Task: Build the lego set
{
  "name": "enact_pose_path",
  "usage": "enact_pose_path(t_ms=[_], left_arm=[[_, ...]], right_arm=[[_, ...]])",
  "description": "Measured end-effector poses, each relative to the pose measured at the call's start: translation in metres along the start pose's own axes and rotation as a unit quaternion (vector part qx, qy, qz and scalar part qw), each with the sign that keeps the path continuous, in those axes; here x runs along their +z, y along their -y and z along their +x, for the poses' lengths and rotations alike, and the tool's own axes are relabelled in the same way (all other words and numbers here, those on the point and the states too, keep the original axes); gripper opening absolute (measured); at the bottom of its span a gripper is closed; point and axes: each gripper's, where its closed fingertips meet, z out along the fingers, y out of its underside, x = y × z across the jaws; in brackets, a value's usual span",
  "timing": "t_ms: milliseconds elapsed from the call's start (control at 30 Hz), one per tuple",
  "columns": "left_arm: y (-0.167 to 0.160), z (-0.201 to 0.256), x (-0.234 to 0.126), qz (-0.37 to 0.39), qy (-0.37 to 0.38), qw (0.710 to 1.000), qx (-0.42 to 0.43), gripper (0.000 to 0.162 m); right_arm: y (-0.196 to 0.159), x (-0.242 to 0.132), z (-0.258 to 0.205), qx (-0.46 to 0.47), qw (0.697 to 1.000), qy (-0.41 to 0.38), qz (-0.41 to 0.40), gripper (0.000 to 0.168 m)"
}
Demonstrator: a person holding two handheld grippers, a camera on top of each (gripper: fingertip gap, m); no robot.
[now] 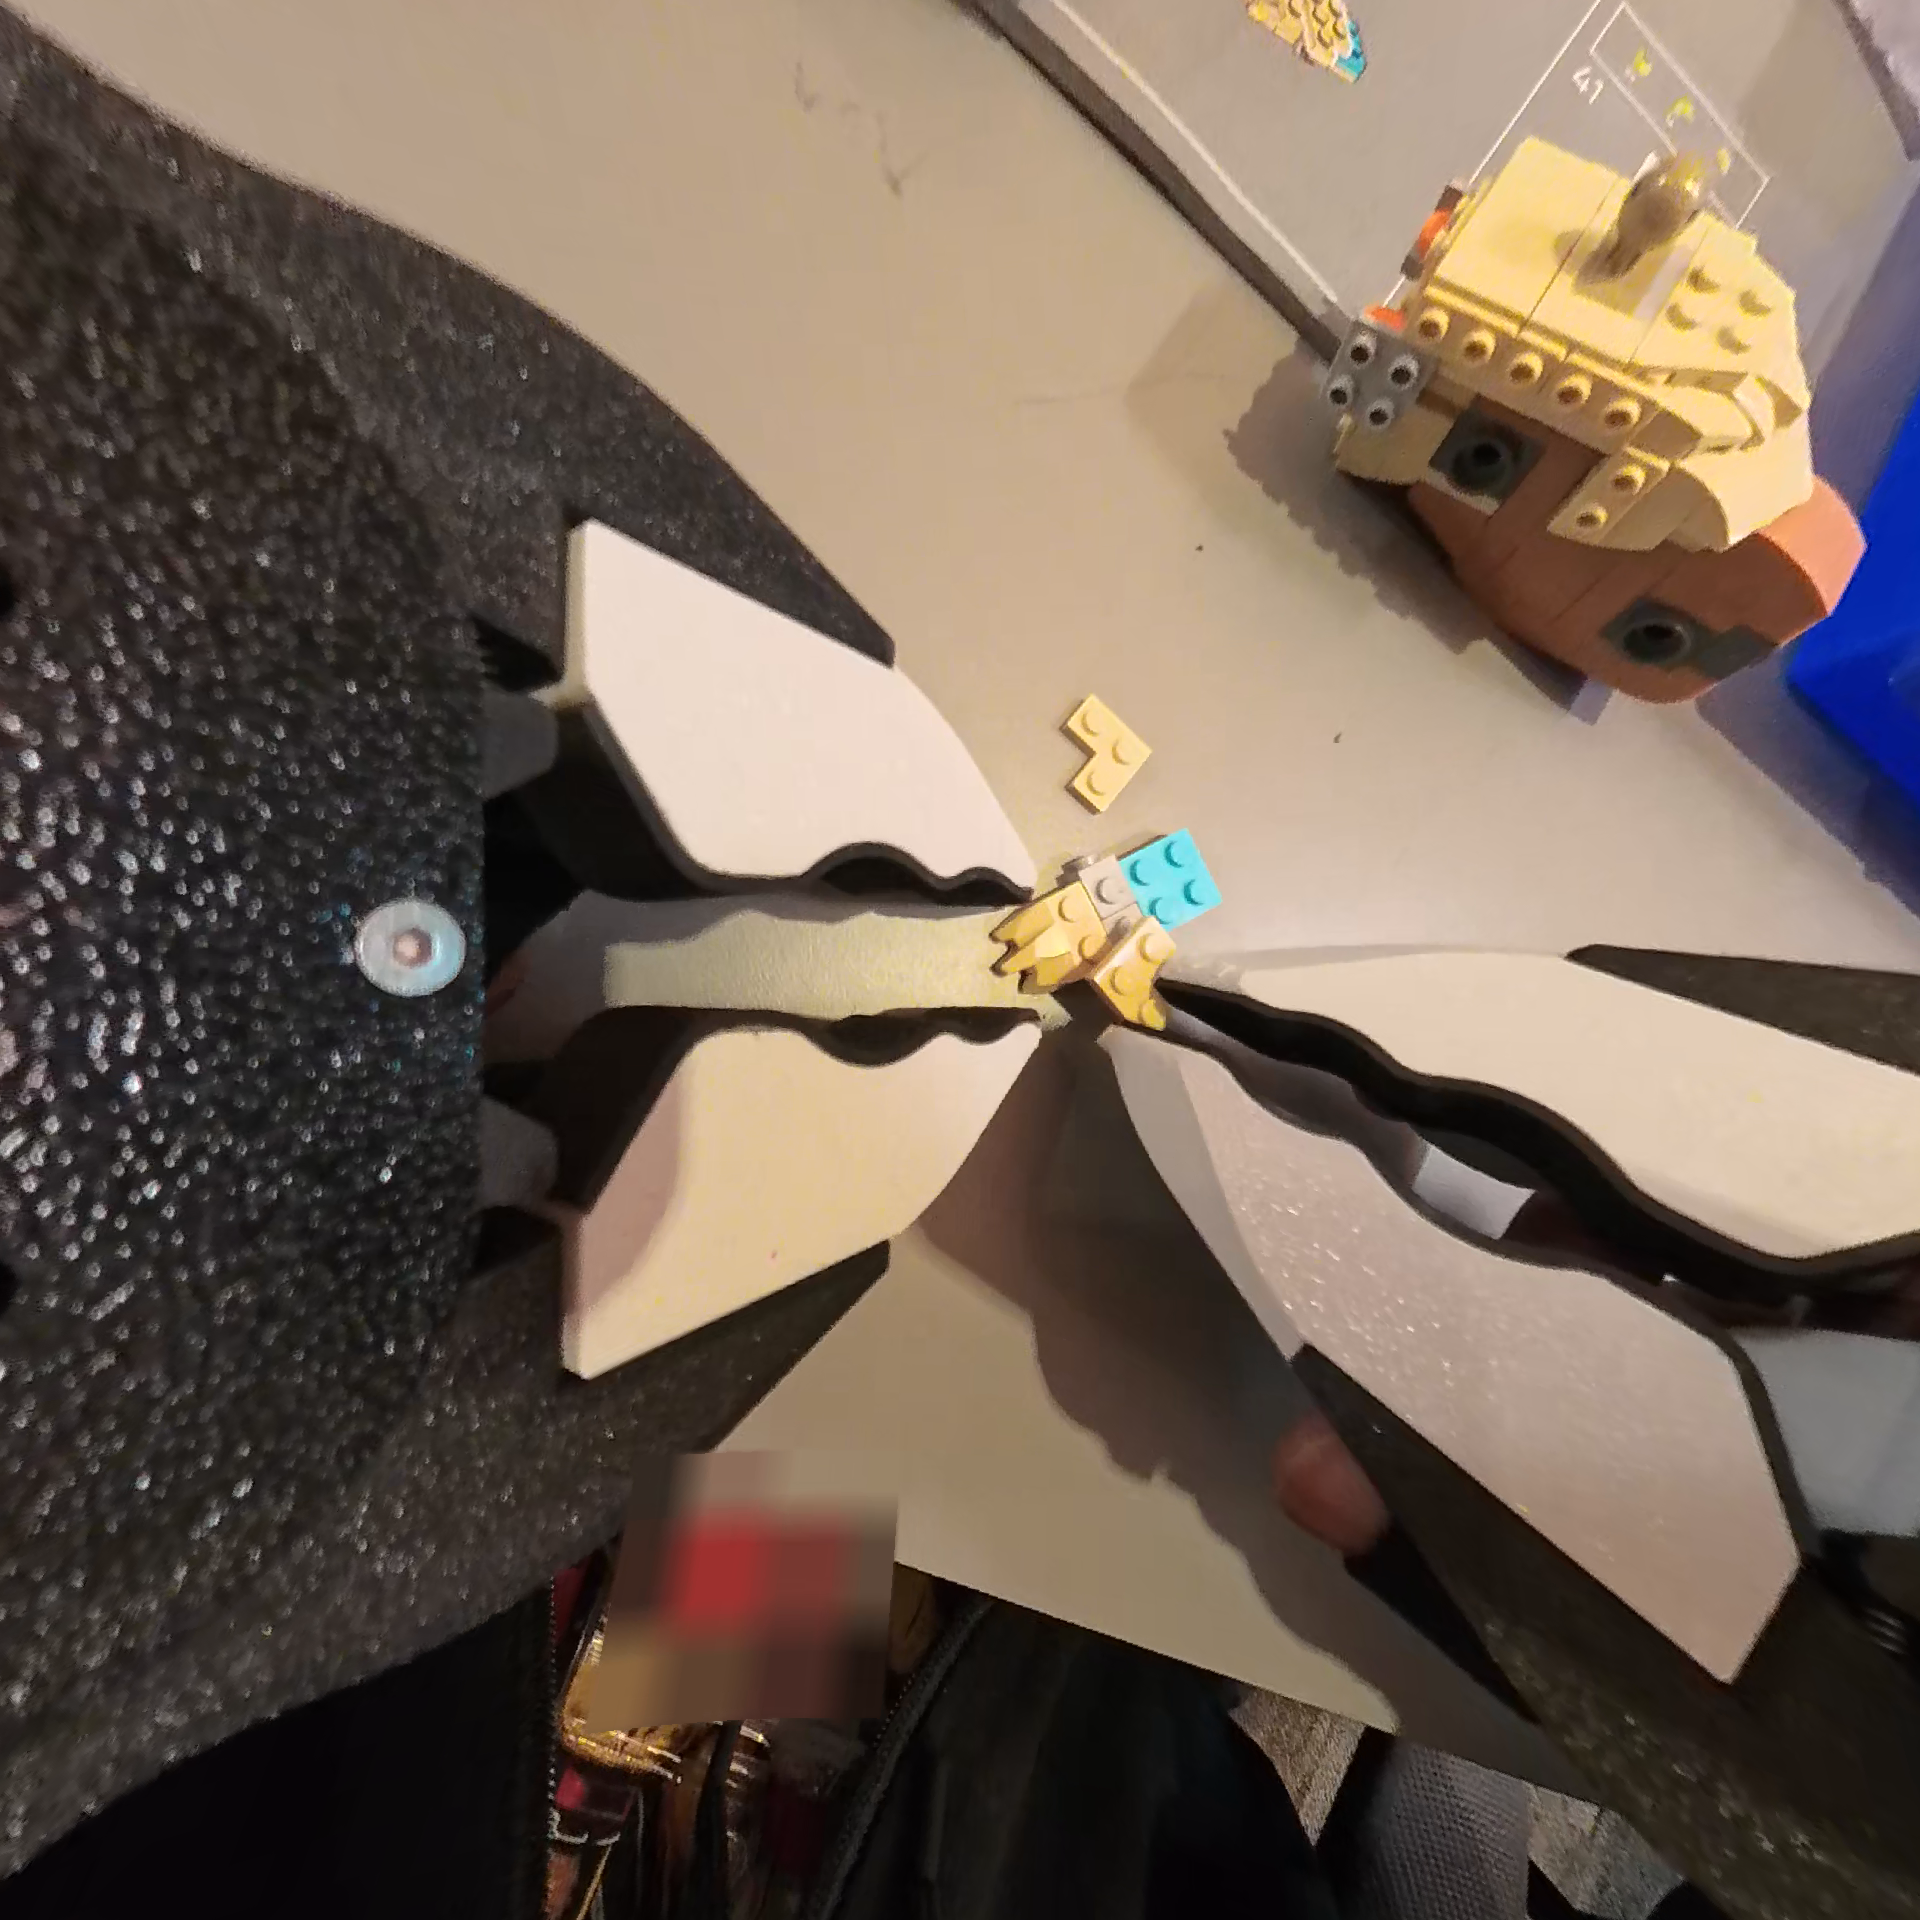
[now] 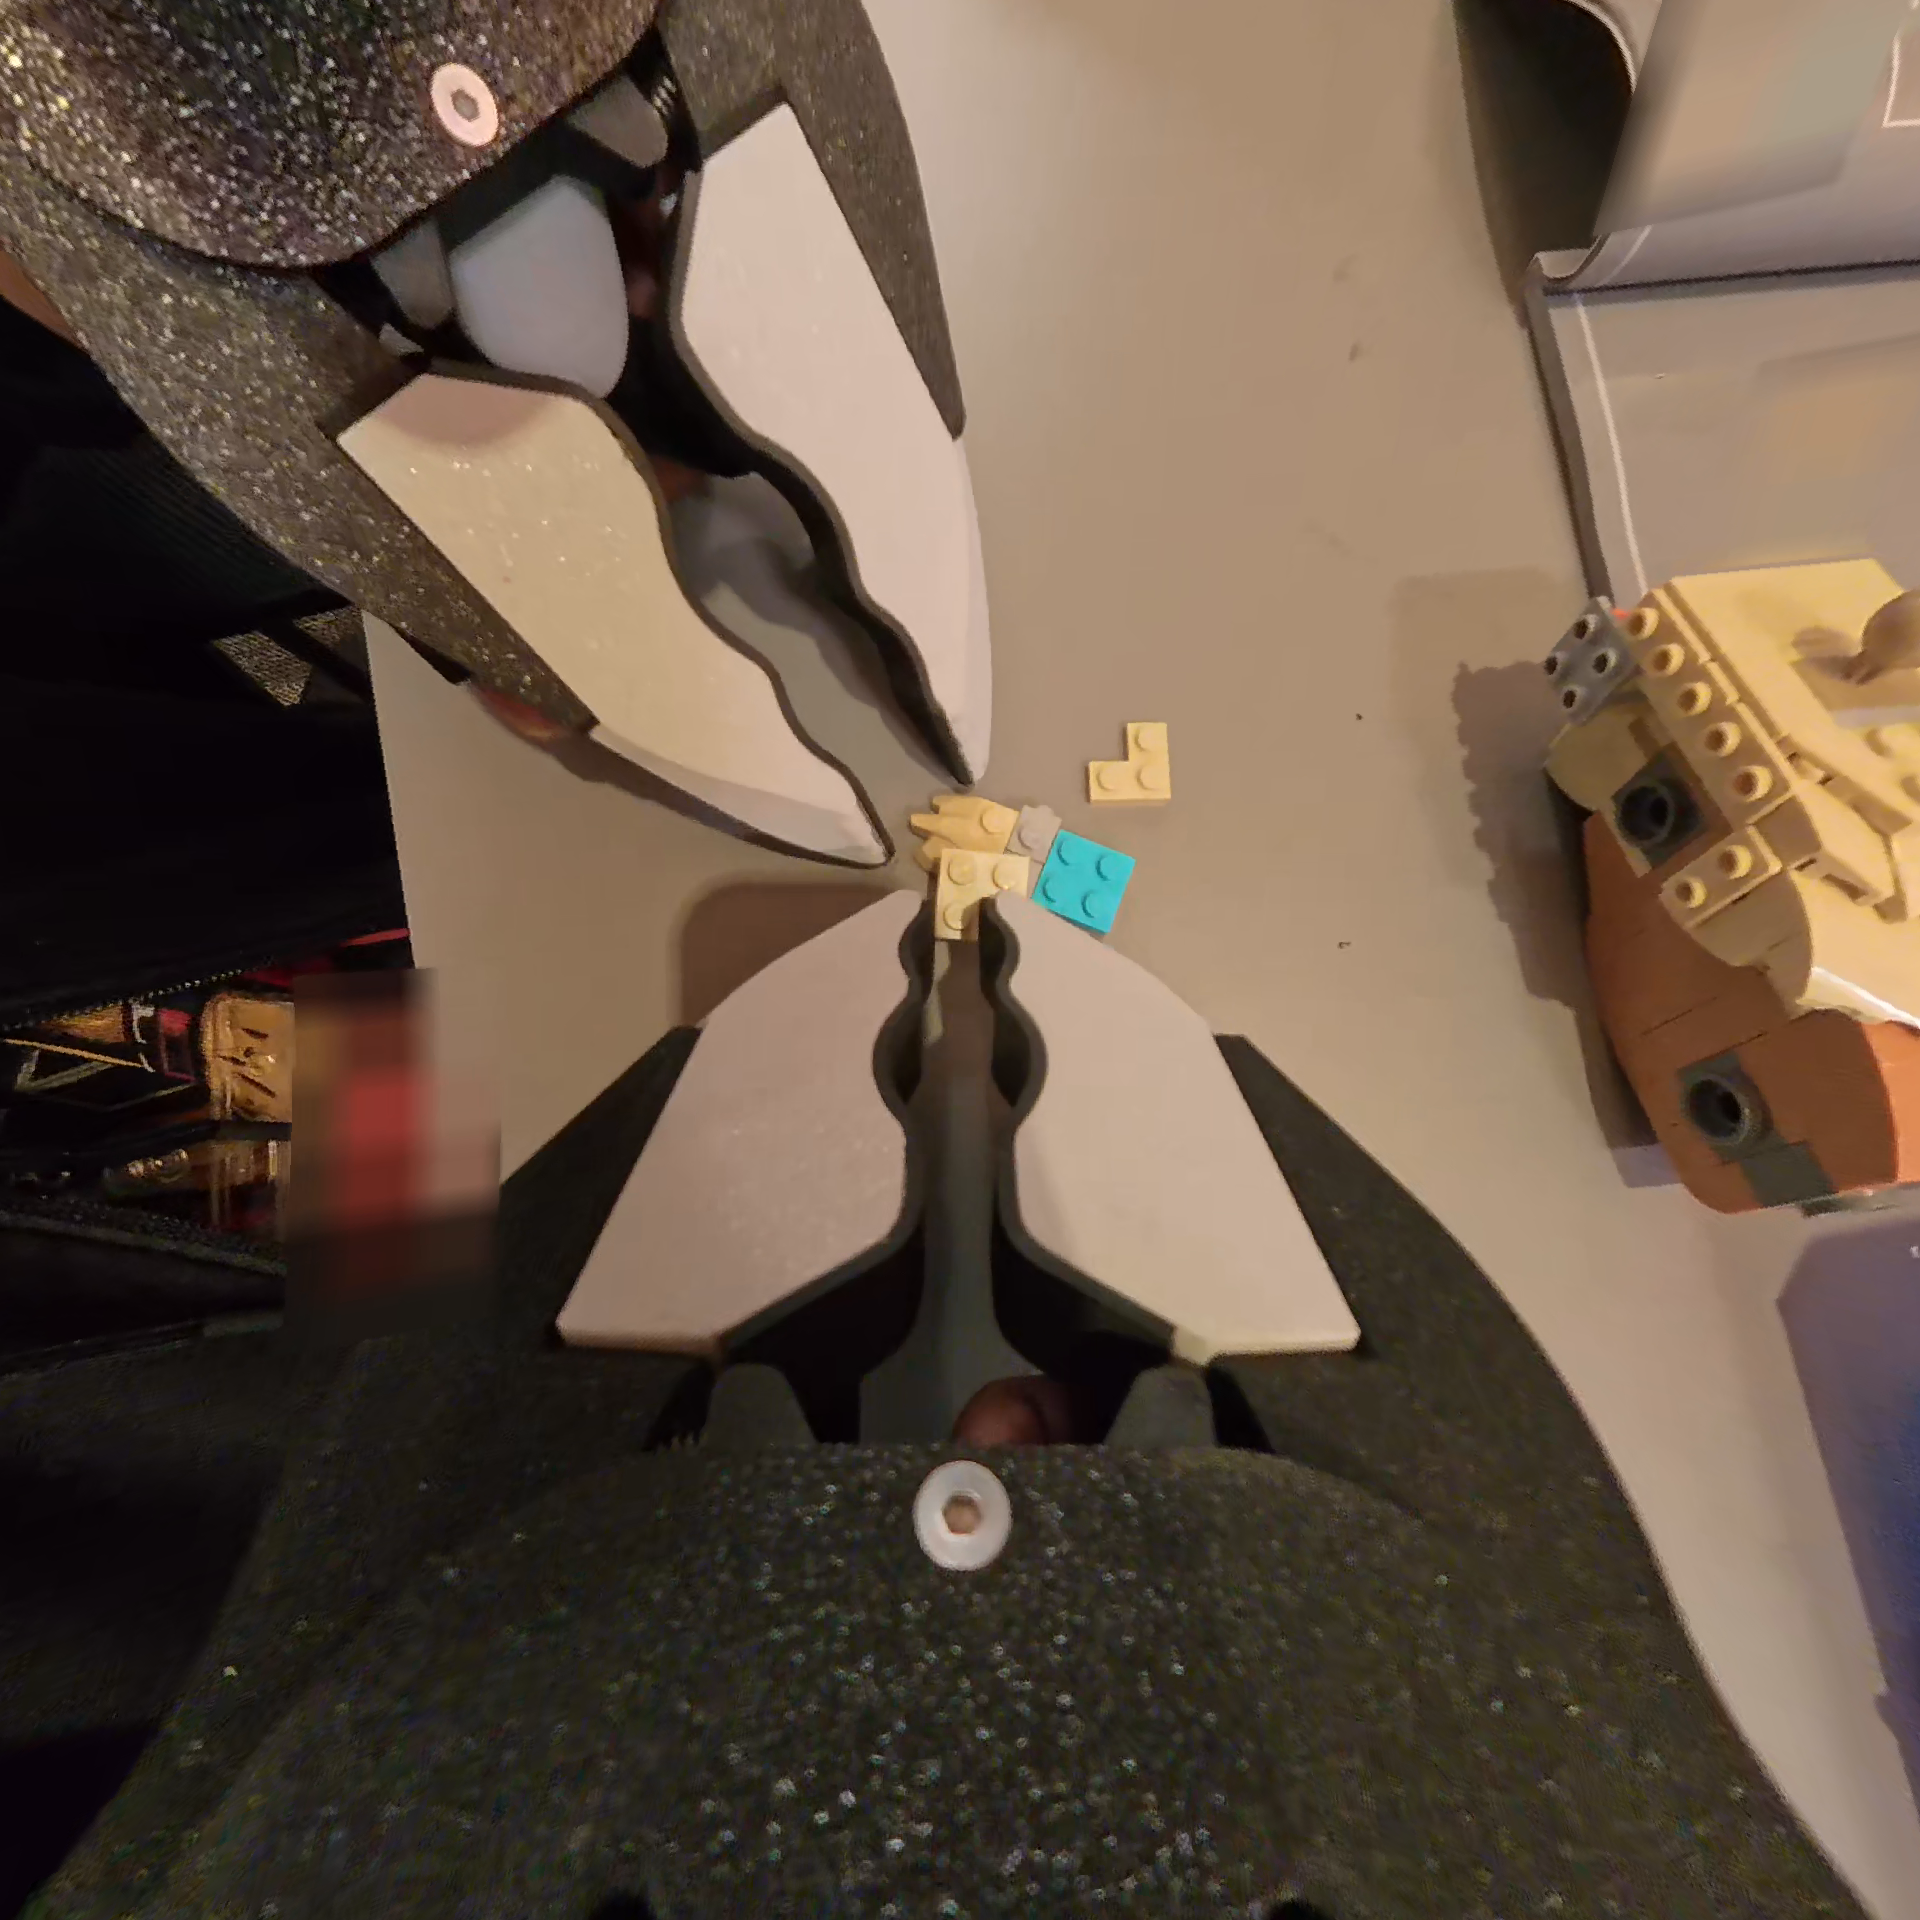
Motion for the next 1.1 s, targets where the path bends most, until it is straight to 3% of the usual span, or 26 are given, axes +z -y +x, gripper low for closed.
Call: enact_pose_path(t_ms=[400,667,1100], left_arm=[[0.001,0.0,-0.001,0.007,-0.002,1.0,-0.003,0.018],[0.017,-0.003,-0.016,0.078,-0.033,0.996,-0.007,0.019],[0.031,-0.011,-0.025,0.129,-0.117,0.976,-0.127,0.012]], right_arm=[[-0.001,0.0,-0.003,-0.019,1.0,0.011,0.005,0.007],[0.007,-0.011,0.003,-0.006,0.999,0.033,0.04,0.008],[0.031,-0.021,0.013,-0.039,0.988,-0.075,0.127,0.007]])
